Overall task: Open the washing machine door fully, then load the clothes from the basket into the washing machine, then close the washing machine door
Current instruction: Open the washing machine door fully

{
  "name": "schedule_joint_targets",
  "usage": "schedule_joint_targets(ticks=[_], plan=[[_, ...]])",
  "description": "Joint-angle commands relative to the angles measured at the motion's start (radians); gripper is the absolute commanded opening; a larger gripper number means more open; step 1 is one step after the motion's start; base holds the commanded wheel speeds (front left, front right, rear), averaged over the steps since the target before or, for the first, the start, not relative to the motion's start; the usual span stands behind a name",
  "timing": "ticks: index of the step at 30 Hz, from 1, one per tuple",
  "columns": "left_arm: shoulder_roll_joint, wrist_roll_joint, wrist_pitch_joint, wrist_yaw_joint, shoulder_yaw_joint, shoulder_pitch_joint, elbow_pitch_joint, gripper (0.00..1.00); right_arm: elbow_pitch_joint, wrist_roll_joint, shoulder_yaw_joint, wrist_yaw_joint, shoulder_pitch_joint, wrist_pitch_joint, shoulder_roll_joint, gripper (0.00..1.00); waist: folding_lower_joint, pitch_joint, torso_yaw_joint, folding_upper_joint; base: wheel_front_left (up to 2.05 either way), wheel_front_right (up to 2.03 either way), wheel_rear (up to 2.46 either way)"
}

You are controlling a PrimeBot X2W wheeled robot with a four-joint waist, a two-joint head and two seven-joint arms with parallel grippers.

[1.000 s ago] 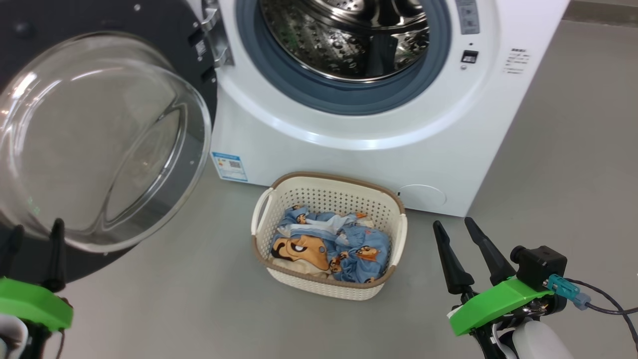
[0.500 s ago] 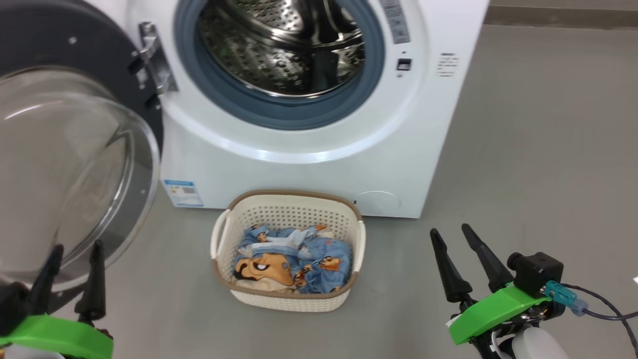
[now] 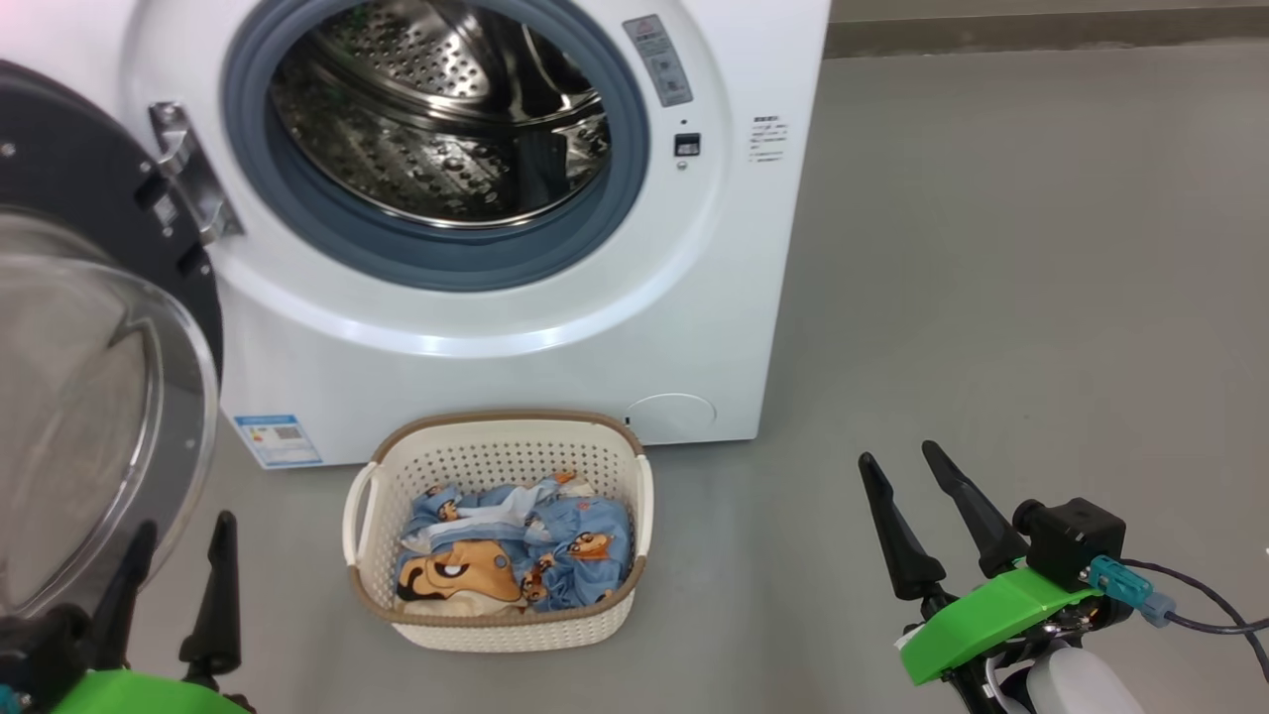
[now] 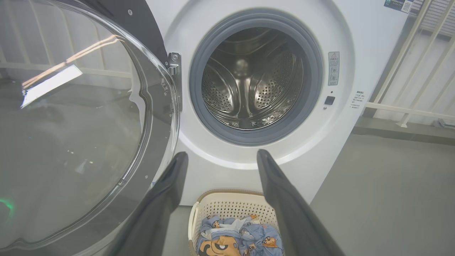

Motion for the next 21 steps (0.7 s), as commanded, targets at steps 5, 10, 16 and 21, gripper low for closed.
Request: schedule_joint_targets(ticks=[5,10,16,21], plan=[[-0.002,0.010,-0.006,-0.015,0.058,0.004,-0.040,1.00,-0.032,-0.020,0.021,0.002,-0.017,-0.012,-0.012,1.00,0.0000,-0.007,-0.033,0.0000,0.00,0.00,0.00],[-0.019,0.023,-0.006,-0.031,0.072,0.019,-0.034,1.00,-0.040,-0.034,0.011,0.002,-0.020,-0.012,-0.019,1.00,0.0000,-0.005,-0.037,0.0000,0.00,0.00,0.00],[-0.028,0.057,-0.006,-0.051,0.075,0.018,-0.017,1.00,-0.053,-0.054,-0.008,0.002,-0.018,-0.012,-0.016,1.00,0.0000,-0.003,-0.034,0.0000,0.00,0.00,0.00],[-0.033,0.067,-0.006,-0.058,0.081,0.017,-0.009,1.00,-0.054,-0.058,-0.009,0.002,-0.015,-0.012,-0.013,1.00,0.0000,-0.004,-0.034,0.0000,0.00,0.00,0.00]])
